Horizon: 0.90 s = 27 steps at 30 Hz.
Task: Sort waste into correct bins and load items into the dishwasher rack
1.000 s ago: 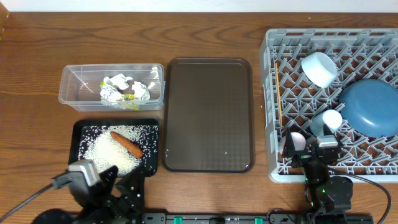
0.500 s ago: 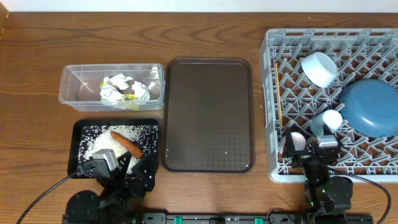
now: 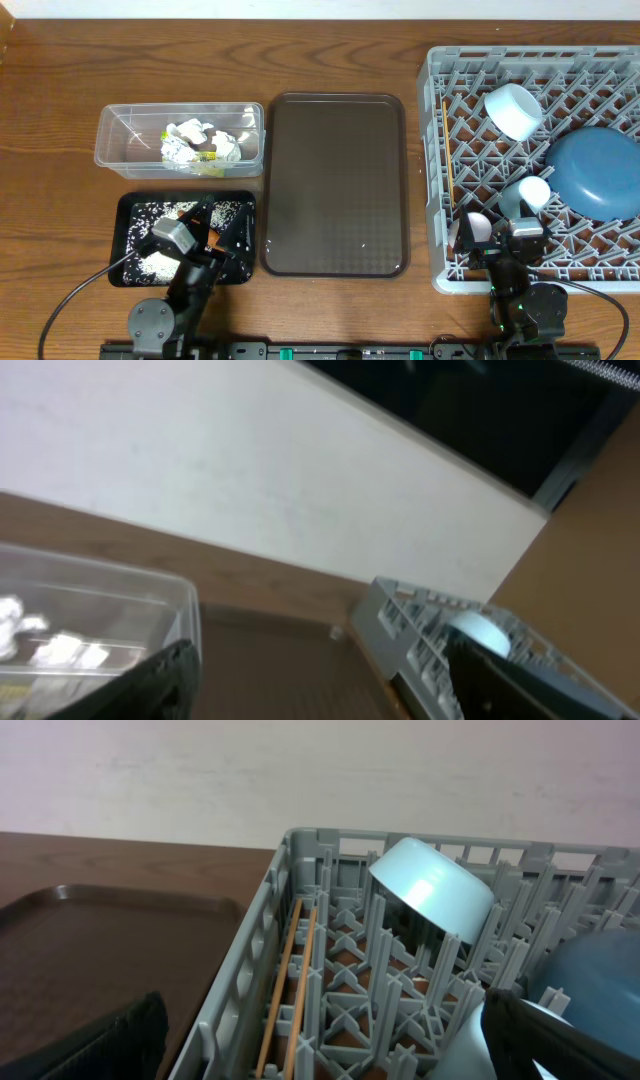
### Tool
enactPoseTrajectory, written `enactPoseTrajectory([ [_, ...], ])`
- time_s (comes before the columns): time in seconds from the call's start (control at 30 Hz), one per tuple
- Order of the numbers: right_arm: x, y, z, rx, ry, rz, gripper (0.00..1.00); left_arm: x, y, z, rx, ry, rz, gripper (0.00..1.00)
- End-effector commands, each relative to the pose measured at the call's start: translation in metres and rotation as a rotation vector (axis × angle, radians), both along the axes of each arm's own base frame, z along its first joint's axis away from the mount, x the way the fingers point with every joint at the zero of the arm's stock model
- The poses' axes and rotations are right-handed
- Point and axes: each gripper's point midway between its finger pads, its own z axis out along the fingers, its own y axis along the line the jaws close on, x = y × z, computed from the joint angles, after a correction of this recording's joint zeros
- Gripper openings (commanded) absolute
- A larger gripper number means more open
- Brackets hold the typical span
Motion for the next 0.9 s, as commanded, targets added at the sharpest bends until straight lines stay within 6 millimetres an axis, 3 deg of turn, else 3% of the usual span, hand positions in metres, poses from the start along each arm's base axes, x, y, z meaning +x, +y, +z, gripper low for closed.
enactPoseTrajectory([
  [0.0,0.0,-0.006,0.0,-0.011,-0.002,-0.024,0.99,0.007,0.0,-0.02,0.002,-0.001,0.004,0.82],
  [0.3,0.0,-0.006,0.0,-0.011,-0.002,-0.024,0.99,0.016,0.009,-0.069,0.027,0.128,0.063,0.82],
  [0.5,0.0,-0.006,0.0,-0.011,-0.002,-0.024,0.99,0.014,0.007,-0.096,0.253,0.161,0.053,0.82],
  [0.73,0.0,-0.006,0.0,-0.011,-0.002,-0.024,0.99,0.01,-0.008,-0.095,0.55,0.03,-0.01,0.82],
  [0.87,0.0,-0.006,0.0,-0.011,-0.002,-0.024,0.99,0.01,-0.008,-0.095,0.588,0.014,-0.01,0.82],
])
